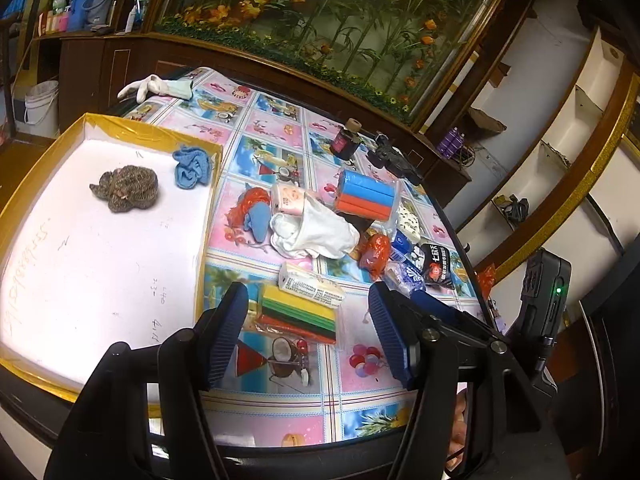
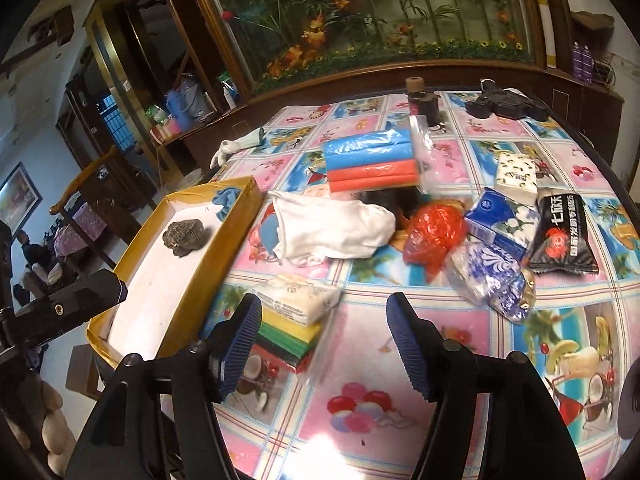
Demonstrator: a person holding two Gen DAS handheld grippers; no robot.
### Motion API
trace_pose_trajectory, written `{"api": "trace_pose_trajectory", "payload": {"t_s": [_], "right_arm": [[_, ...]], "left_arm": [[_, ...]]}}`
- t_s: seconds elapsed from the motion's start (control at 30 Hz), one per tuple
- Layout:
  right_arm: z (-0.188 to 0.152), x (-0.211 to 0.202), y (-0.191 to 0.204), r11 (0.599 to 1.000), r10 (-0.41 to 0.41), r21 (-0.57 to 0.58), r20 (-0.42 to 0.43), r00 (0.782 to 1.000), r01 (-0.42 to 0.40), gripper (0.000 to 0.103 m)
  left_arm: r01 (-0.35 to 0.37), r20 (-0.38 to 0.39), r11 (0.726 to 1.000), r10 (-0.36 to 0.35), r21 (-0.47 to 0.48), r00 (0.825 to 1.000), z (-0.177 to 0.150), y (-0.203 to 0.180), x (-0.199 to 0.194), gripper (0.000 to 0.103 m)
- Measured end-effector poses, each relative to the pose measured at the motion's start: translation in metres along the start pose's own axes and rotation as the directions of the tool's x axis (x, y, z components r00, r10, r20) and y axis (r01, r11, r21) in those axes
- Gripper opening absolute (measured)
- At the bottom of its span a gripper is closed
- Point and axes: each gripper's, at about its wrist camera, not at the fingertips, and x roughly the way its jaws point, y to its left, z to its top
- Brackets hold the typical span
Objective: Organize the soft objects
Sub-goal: 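Move the right tool toward the blue-and-white patterned plastic bag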
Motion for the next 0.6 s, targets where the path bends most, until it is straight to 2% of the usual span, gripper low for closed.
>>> {"api": "trace_pose_trajectory", "payload": {"t_s": [0.33,0.6], "right_arm": [[-0.003,-0.001,-0.02,0.998,-0.006,0.058,-0.014,1.0,0.007,0.066],[0.005,0.012,-0.046,0.994,-0.007,0.113,-0.016,1.0,0.008,0.066]], "left_arm": [[-0.014,-0.043,1.0,0.014,0.007,0.999,-0.008,-0.003,0.014,0.061],[-0.064,-0.062,0.998,0.065,0.012,0.996,-0.004,0.007,0.024,0.061]]}}
